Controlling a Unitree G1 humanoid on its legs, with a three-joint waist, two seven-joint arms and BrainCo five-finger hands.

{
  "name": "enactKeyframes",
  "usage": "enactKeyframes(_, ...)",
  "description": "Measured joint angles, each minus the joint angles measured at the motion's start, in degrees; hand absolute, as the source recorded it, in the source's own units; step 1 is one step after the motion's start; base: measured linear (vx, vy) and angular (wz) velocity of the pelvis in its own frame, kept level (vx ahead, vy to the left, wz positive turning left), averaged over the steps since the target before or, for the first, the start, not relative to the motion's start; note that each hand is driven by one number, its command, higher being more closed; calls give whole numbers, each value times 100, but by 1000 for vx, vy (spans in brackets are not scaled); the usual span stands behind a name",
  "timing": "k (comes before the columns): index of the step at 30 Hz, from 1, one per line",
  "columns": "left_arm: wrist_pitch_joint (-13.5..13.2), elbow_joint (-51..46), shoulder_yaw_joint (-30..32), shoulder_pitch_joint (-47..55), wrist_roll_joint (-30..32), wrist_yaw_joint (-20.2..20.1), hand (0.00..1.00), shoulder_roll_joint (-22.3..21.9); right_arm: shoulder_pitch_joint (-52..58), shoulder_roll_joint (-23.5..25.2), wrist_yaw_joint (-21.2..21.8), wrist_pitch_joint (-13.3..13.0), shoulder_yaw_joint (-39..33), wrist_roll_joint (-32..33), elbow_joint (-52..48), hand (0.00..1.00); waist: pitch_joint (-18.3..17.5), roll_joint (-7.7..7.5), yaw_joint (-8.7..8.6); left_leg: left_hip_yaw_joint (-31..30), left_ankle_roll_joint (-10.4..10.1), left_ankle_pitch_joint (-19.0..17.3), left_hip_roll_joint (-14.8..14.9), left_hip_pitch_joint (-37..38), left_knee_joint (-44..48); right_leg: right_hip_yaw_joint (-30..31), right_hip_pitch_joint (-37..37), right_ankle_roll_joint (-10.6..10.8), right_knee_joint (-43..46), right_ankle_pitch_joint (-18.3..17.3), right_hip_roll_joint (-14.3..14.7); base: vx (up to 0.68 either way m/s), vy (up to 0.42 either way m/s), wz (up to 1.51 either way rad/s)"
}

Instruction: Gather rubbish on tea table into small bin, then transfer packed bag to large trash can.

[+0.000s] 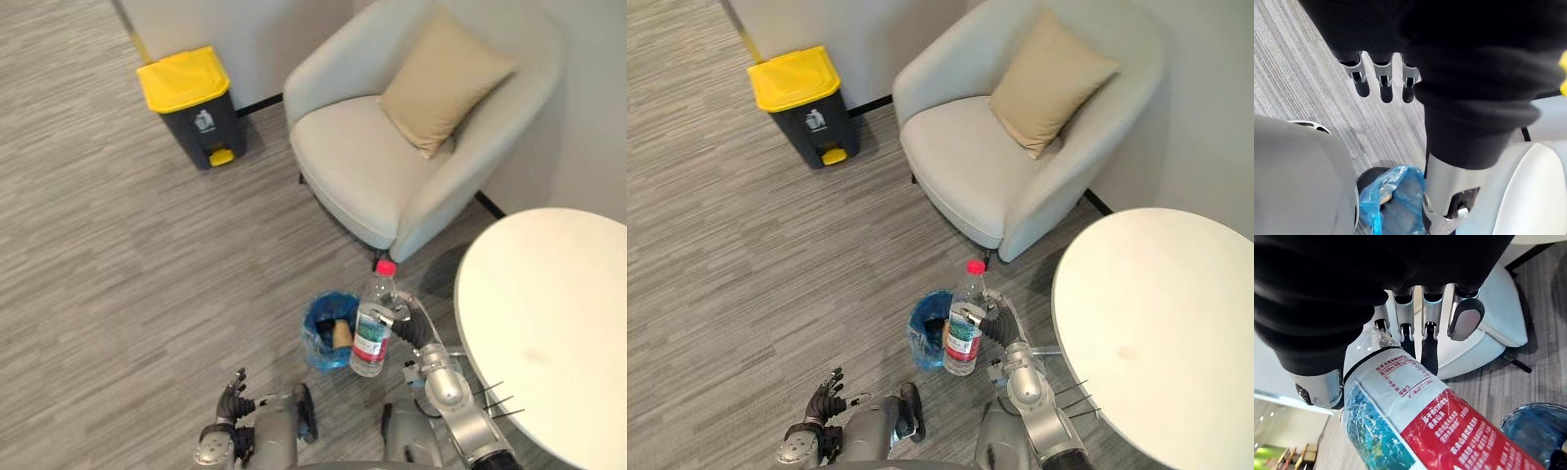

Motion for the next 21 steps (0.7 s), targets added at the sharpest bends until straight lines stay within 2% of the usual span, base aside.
enactKeyframes(1, -42, -11, 0, -178, -2, 31, 0, -85, -358, -108, -57, 8, 33, -39, 190, 100, 212, 190, -93, -303, -24, -33, 30, -352, 338, -149, -131, 28, 240, -42, 15, 35, -137, 93)
enactKeyframes(3, -94, -91, -10, -370, -2, 37, 0, -105, -923, -253, -140, 63, 75, -235, 486, 100, 492, 282, 21, -424, -145, 48, 98, -696, 376, -241, -449, -32, 390, -71, 82, -16, -135, 51)
enactKeyframes(5, -97, -131, -120, -624, -8, 78, 0, -107, -1414, -271, -309, 113, 98, -274, 688, 100, 798, 291, 100, -594, -275, 140, 109, -969, 429, -388, -732, -158, 653, -145, 72, -77, -164, 37)
enactKeyframes(8, -117, -237, -121, -741, -18, 171, 0, -219, -1811, -214, -492, 135, 209, -420, 870, 100, 857, 289, 108, -685, -324, 167, 129, -1381, 570, -471, -1155, -284, 987, -257, 48, -110, -151, 22)
enactKeyframes(10, -172, -333, -90, -952, -25, 230, 0, -242, -2213, -85, -635, 233, 243, -453, 968, 100, 939, 300, 118, -582, -381, 178, 241, -1888, 756, -489, -1701, -347, 1278, -297, 37, -145, -131, 9)
enactKeyframes(14, -310, -577, 258, -1470, -264, 365, 0, -397, -2970, -86, -886, 303, 234, -461, 1130, 100, 1139, 334, 143, -480, -370, 149, 501, -3016, 1425, -507, -2784, -396, 1958, -421, 22, -185, -124, 17)
enactKeyframes(15, -366, -714, 359, -1735, -362, 404, 0, -451, -3346, -131, -997, 415, 212, -519, 1151, 100, 1278, 336, 185, -513, -333, 125, 540, -3538, 1771, -488, -3278, -379, 2308, -507, -1, -171, -64, 12)
enactKeyframes(19, -547, -1257, 629, -2313, -469, 508, 0, -446, -4166, -303, -1308, 619, 124, -641, 1190, 100, 1580, 343, 393, -532, -254, 75, 628, -4717, 2502, -362, -4469, -362, 3044, -601, -28, -144, -36, 5)
enactKeyframes(21, -611, -1489, 773, -2377, -500, 542, 0, -445, -4425, -377, -1385, 669, 92, -626, 1335, 100, 1592, 341, 422, -533, -209, 47, 648, -5115, 2767, -308, -4874, -368, 3296, -623, -41, -81, -8, 3)
